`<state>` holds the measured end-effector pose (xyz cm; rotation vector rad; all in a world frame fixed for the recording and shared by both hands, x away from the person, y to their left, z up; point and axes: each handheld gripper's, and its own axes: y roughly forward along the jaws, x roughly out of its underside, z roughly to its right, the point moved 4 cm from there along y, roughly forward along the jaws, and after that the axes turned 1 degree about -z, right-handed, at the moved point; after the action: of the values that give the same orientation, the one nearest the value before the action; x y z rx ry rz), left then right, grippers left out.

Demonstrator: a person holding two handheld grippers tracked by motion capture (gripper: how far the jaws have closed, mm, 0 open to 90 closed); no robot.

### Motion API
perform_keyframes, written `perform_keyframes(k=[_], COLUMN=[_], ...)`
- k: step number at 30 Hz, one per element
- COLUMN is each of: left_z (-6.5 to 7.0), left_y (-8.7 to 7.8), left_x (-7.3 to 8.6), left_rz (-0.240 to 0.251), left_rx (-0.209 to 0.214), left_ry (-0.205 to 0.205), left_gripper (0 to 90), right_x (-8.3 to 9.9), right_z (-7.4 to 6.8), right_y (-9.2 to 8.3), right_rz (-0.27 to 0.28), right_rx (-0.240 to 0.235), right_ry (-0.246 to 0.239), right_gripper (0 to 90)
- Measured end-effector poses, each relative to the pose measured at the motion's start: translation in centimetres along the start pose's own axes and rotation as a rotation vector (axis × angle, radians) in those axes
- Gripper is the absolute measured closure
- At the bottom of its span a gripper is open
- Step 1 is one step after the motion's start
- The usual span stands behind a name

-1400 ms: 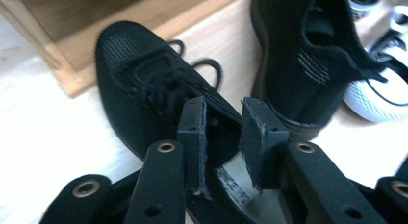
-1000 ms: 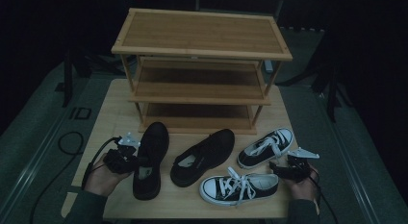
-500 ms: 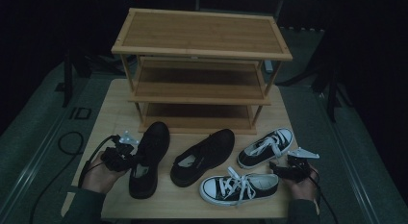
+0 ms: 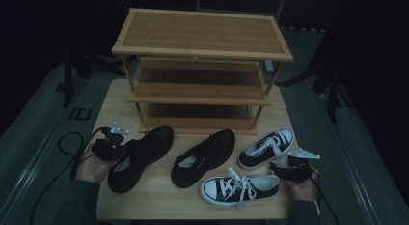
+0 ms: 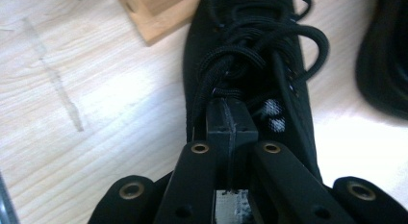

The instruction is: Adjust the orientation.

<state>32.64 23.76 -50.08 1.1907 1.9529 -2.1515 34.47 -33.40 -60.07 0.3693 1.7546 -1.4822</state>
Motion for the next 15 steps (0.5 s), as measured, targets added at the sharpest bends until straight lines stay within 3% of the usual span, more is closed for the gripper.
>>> perform_keyframes(k=[4,9,10,15], left_z=[-0.3,0.6,0.8,0.9], left_y=[0.0,-1.0,-1.4,-2.3], left_x=[-0.4,-0.4,-0.6,-1.4], left_rz=[0.000,0.038,0.054,0.084], left_rx=[-0.012,0.015,0.019,0.020], left_ry=[-0.003,0.015,0.012,0.011], left_gripper=[90.0,88.0,80.9,71.2], right_x=[0.0,0.0,0.0,0.0], right_z=[0.0,0.0,0.0,0.0], right_y=[0.0,0.0,0.0,0.0], right_rz=[0.000,0.000,0.000,0.000], right_rx=[0.000,0.000,0.000,0.000], right_ry=[0.000,0.000,0.000,0.000], right_gripper=[13.3,13.3,13.3,13.3])
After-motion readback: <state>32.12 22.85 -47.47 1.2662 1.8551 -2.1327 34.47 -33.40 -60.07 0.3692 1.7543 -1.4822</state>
